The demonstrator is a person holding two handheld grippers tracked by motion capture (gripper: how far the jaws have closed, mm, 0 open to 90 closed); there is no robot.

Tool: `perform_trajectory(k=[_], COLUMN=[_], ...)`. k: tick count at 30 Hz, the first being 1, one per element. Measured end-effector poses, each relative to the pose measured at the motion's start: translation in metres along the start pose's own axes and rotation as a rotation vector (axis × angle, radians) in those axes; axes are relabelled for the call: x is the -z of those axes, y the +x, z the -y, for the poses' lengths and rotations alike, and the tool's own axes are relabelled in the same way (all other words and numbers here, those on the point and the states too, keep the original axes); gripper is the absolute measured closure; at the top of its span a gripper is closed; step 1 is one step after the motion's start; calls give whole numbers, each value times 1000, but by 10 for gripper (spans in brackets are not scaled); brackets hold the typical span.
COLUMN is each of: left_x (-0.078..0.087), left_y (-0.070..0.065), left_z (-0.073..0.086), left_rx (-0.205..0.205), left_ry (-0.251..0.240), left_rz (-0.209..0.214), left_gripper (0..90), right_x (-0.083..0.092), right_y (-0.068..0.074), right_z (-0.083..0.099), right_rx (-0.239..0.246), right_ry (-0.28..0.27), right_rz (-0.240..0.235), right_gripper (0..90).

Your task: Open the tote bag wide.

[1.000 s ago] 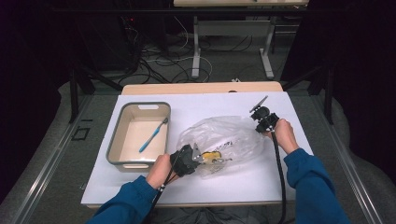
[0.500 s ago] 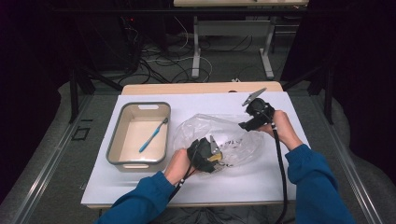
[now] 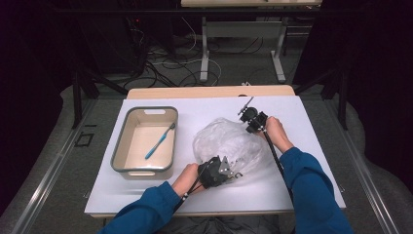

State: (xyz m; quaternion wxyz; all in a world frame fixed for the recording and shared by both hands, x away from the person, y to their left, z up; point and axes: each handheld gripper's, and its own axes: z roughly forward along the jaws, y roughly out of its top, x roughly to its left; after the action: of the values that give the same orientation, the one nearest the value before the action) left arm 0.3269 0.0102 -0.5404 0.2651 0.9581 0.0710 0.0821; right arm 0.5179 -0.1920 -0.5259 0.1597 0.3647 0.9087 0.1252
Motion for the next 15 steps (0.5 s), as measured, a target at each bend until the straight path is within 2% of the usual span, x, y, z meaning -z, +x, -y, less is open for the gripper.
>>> perform_trajectory(k=[1,2,3,4,5,6,8,9,10,11,12,13,14,15], left_x=[3,5,7,9,10,11,11,13,16,20,26,33,39,46], left_y=[-5,-8,-11,-11,-11,-10,-8,-7,-6,-5,-4,-3,-1,0], left_z=[2,5,8,10,12,12,10,8,5,2,-1,-5,-9,-12], left_rx=[-13,-24,-19,-13,-9,-7,6,16,27,37,49,62,69,77], left_ry=[11,17,14,16,15,15,7,-2,-8,-18,-33,-53,-68,-88], left_rz=[13,23,23,25,34,33,24,11,-6,-20,-53,-64,-77,-93], left_gripper=[900,900,900,900,900,900,899,892,841,744,678,604,534,494], right_x=[-4,-4,-3,-4,-6,-6,-13,-12,-11,-7,-2,4,19,25], right_y=[-8,-8,-12,-16,-18,-18,-17,-16,-14,-12,-12,-10,-9,-7], right_z=[5,5,6,8,10,10,11,10,9,7,7,7,6,7], right_rx=[-36,-36,-44,-55,-89,-89,-101,-96,-94,-94,-74,-103,-96,-99], right_ry=[0,0,41,48,33,33,-11,-6,-18,-29,-69,-131,-75,-153], right_rz=[37,37,60,90,115,115,174,158,127,120,109,78,71,66], right_gripper=[900,900,900,900,900,900,900,900,887,811,724,677,629,581])
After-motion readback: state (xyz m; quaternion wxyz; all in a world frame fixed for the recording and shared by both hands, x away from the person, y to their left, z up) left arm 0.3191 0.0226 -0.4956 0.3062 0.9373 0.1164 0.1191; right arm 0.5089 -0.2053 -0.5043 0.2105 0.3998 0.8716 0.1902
